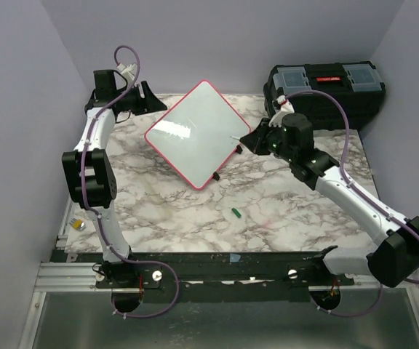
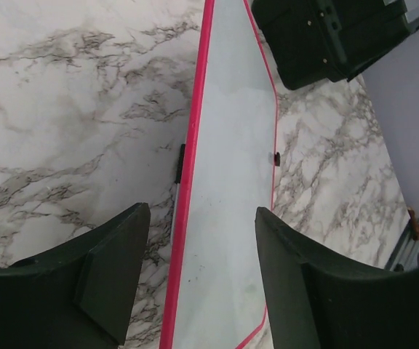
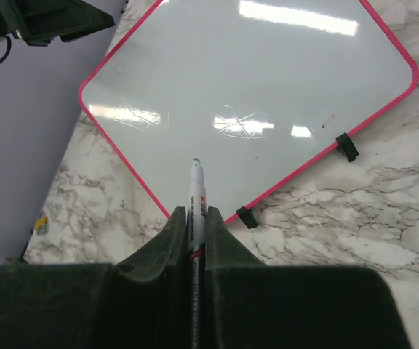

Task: Write a sentence on the whiteboard
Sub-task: Hold the whiteboard on the whiteboard stand, then write a sentence on the whiteboard.

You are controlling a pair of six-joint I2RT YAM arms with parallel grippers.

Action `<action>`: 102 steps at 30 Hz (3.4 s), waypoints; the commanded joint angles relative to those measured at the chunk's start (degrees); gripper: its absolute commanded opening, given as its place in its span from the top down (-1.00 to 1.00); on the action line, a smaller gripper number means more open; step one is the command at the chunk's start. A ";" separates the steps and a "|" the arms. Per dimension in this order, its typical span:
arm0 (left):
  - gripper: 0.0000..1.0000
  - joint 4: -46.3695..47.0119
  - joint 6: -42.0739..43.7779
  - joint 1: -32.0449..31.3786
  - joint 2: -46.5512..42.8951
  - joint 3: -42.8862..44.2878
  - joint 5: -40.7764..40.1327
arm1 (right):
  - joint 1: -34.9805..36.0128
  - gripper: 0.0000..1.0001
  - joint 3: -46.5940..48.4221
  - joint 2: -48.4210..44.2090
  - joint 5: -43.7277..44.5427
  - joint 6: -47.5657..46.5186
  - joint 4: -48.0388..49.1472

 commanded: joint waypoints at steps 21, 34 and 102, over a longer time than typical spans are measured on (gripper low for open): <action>0.20 -9.62 4.90 0.20 12.31 10.32 14.84 | -0.16 0.99 6.47 8.44 -6.10 1.33 0.63; 0.34 -12.35 5.66 -0.86 14.89 12.60 17.24 | -0.14 0.99 8.35 9.63 -6.82 0.50 0.71; 1.00 -3.98 -0.01 -2.22 6.60 5.48 10.29 | 19.03 0.99 50.72 48.30 8.60 -16.51 -7.55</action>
